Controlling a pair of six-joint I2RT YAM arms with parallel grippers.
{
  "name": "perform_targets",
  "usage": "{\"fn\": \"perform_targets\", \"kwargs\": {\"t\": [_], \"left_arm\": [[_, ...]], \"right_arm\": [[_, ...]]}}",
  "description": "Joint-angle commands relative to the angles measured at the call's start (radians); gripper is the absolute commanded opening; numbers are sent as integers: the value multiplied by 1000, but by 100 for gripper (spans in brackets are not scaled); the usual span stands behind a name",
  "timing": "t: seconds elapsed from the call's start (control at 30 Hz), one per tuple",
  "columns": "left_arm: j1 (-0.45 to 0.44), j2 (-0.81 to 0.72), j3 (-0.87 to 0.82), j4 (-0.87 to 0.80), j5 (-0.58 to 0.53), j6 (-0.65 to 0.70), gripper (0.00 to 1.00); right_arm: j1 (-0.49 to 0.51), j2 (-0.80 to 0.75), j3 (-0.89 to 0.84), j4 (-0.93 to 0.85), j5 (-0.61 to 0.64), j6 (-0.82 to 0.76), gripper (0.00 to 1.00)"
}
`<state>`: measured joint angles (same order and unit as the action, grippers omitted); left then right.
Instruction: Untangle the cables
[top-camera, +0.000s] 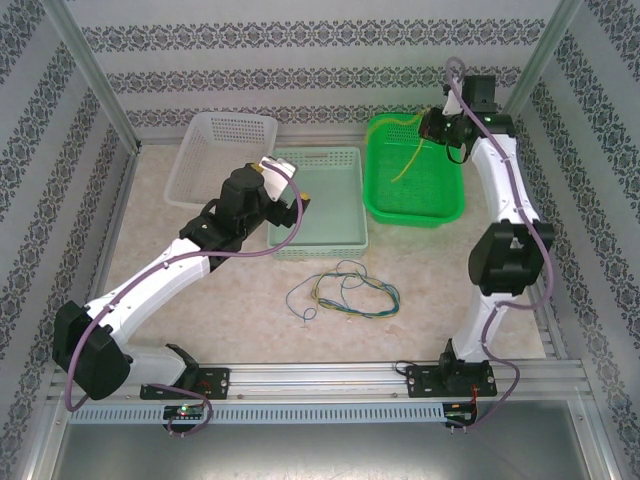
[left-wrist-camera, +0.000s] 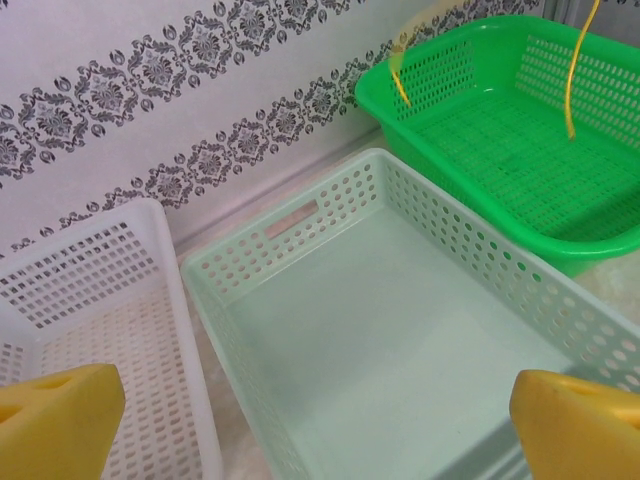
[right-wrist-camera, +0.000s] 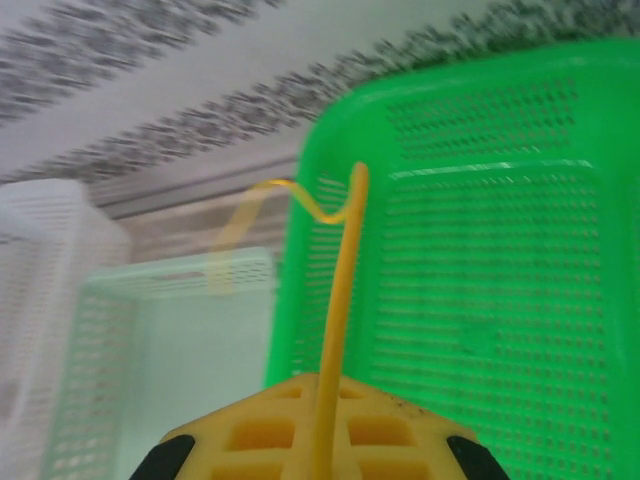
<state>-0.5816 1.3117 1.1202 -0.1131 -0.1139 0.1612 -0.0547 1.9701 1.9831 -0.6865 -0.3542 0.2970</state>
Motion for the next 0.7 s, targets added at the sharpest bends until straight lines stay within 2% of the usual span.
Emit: {"fn": "perform_targets", "kwargs": {"t": [0.0,0.03,0.1,0.17,0.23,0.3,0.33,0.37,0.43,0.53,0.67], "left_arm": [[-9,-26,-9,-13,-15,-45,100],[-9,-28,-15,-13,-13,-51,100],[-9,-27,-22,-16,-6,-62,100],[-9,-26,-26,-22,5,-76,100],[-9,-26,-26,-34,27,-87,99],[-9,-22,-25,-61,60,-91,100],[-10,-18,-27,-76,74,-93,100],[-11,-13,-32,-88,84,-101,100],[-11,-2,-47,-107,109,-117,100],[-13,14,-75,-132,159,-170,100],[-31,21,-134,-164,235,-255,100]], "right_arm": [[-13,73,34,0,58,-4,0],[-15,107,48,-21,55,-8,0],[-16,168,84,-75,54,-18,9],[-16,217,111,-131,58,-31,15],[-16,237,126,-178,73,-51,51],[-16,217,115,-192,90,-69,68],[-16,192,99,-184,85,-76,81],[-16,161,82,-173,72,-80,90],[-13,97,64,-174,45,-75,96],[10,-21,0,-196,39,-70,97],[55,-218,-271,-142,56,-85,96]]}}
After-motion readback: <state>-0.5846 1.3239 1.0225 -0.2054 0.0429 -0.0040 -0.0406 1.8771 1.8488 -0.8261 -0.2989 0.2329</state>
